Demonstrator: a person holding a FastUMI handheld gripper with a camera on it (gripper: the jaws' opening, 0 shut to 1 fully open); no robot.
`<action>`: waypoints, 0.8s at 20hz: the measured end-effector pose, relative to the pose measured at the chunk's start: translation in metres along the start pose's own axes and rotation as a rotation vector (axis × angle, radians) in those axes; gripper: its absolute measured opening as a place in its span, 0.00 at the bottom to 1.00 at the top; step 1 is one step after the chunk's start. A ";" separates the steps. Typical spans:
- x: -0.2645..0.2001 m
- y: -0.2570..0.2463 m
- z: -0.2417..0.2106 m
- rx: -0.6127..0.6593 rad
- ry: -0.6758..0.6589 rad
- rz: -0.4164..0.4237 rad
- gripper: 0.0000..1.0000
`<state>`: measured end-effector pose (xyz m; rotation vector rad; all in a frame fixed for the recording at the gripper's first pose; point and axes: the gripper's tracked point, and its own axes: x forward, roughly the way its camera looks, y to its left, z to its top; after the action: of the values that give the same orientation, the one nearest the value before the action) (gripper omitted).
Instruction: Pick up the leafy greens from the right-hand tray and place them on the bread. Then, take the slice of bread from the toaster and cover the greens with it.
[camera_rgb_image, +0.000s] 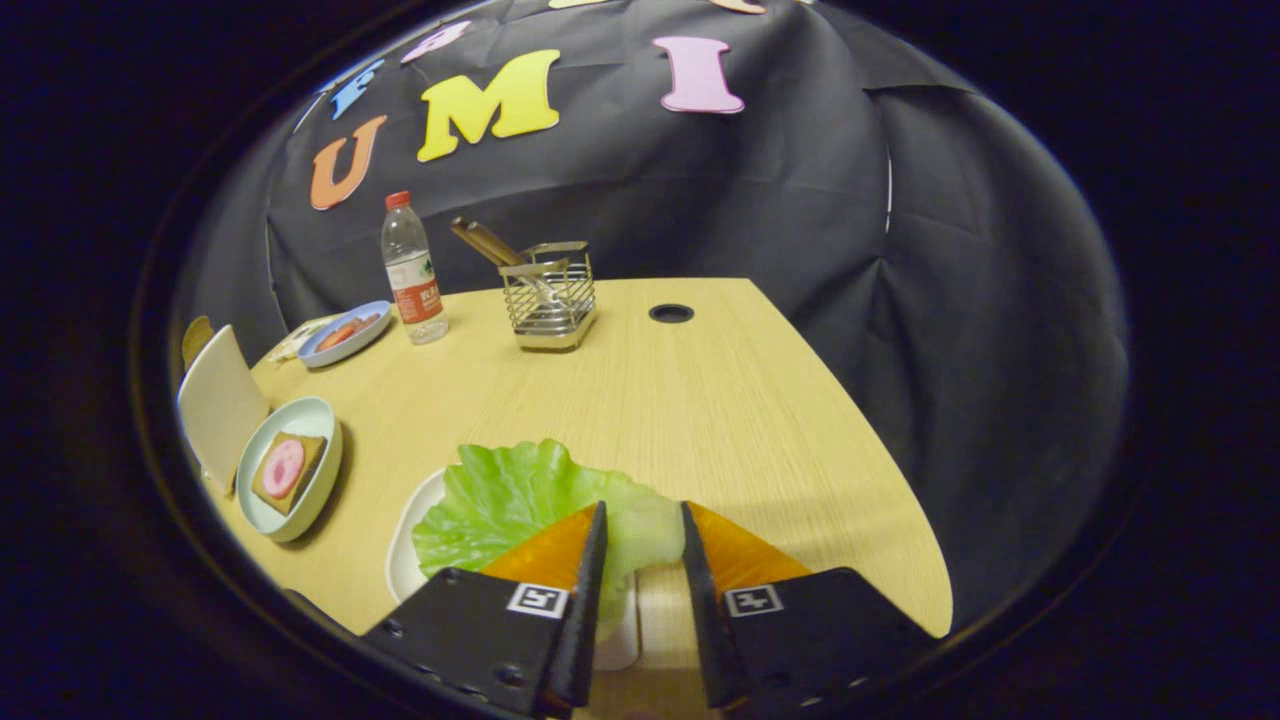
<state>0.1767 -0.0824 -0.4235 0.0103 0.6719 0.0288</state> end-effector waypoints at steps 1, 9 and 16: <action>-0.001 -0.001 0.003 0.004 -0.006 -0.008 0.29; -0.036 0.010 0.033 0.069 -0.046 0.028 0.00; -0.091 0.036 0.080 0.083 -0.102 0.006 0.00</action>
<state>0.1545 -0.0492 -0.3041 0.0935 0.5705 0.0059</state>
